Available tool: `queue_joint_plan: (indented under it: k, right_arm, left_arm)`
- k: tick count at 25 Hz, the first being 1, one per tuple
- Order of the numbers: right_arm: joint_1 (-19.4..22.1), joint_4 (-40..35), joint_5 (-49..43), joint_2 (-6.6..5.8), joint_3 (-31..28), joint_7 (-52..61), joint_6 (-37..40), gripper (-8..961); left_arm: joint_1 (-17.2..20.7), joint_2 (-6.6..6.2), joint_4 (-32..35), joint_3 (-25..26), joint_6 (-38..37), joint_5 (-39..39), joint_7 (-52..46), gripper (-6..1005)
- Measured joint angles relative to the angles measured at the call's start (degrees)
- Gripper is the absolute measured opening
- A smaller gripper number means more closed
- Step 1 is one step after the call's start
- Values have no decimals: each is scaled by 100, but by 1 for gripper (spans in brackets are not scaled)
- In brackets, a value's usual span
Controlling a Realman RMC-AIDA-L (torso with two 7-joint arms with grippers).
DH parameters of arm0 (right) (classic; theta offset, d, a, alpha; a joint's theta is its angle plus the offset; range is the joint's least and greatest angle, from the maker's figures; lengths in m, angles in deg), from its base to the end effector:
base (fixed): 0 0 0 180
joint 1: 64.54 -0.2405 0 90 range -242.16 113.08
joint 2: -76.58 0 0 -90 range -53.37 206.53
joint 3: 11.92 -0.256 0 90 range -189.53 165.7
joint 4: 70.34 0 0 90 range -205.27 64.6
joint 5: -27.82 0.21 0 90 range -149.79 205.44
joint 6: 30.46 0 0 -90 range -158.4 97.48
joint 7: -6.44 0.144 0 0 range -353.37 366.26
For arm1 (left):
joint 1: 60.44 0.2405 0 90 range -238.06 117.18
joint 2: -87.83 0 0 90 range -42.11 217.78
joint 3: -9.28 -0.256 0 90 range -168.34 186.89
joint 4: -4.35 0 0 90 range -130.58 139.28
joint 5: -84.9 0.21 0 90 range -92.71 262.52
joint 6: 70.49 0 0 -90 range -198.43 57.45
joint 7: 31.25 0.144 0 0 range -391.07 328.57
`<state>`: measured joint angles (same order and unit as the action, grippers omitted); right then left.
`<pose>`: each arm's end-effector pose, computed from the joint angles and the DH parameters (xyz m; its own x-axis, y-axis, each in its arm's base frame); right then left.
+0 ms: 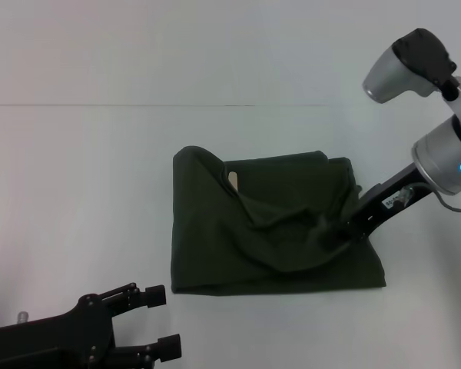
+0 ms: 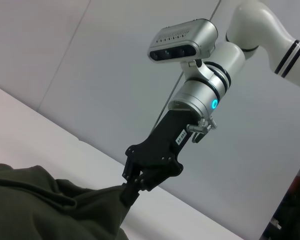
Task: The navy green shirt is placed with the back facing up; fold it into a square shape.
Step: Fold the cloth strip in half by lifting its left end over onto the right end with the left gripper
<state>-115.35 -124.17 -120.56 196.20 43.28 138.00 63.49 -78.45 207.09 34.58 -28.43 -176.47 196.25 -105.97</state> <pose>0.1662 0.3879 -0.0026 0.7445 -0.6493 0.1555 -0.6214 -0.7590 -0.1942 -0.2949 0.2303 -0.0086 0.5980 0.4734 0.6467 0.5274 -0.8400 0.1273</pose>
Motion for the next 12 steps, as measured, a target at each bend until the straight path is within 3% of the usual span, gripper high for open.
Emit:
queue_joint_plan:
  k: [12]
  right_arm:
    - [842, -346, 703, -54, -720, 11, 230, 12]
  left_arm:
    - [8, -43, 43, 0, -28, 4, -3, 939]
